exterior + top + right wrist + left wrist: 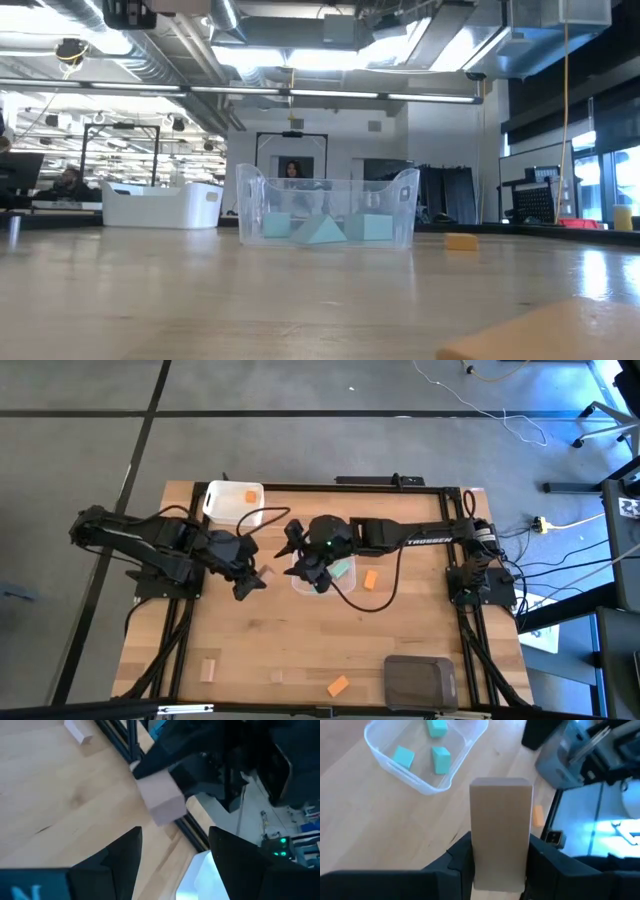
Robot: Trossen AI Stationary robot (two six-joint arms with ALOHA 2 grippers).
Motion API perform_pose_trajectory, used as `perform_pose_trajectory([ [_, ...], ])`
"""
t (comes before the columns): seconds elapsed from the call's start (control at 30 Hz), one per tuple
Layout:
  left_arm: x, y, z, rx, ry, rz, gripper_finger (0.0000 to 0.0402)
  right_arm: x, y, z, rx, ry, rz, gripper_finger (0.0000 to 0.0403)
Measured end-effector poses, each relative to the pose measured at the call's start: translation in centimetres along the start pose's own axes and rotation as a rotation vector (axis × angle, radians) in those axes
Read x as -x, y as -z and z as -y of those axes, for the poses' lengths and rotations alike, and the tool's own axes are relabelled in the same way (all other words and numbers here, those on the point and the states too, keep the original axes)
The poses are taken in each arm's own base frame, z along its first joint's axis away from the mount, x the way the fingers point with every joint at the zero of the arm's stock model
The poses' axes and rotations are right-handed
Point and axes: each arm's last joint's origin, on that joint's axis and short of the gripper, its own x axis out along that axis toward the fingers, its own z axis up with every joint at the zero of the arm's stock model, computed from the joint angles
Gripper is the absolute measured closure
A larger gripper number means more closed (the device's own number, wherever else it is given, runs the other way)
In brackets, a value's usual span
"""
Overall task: Sort & place blocks by color
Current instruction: Put the top brown block into the black bin
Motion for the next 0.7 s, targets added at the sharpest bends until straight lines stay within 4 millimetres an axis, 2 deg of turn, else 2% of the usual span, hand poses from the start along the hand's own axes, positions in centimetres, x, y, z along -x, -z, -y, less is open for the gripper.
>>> perform_pose_trajectory([
  [0.7,-0.23,-0.35,0.47,0.002,0.044,0.021,0.0278,-0.02,-0.45,0.02,0.104,-0.028,0.092,0.017],
])
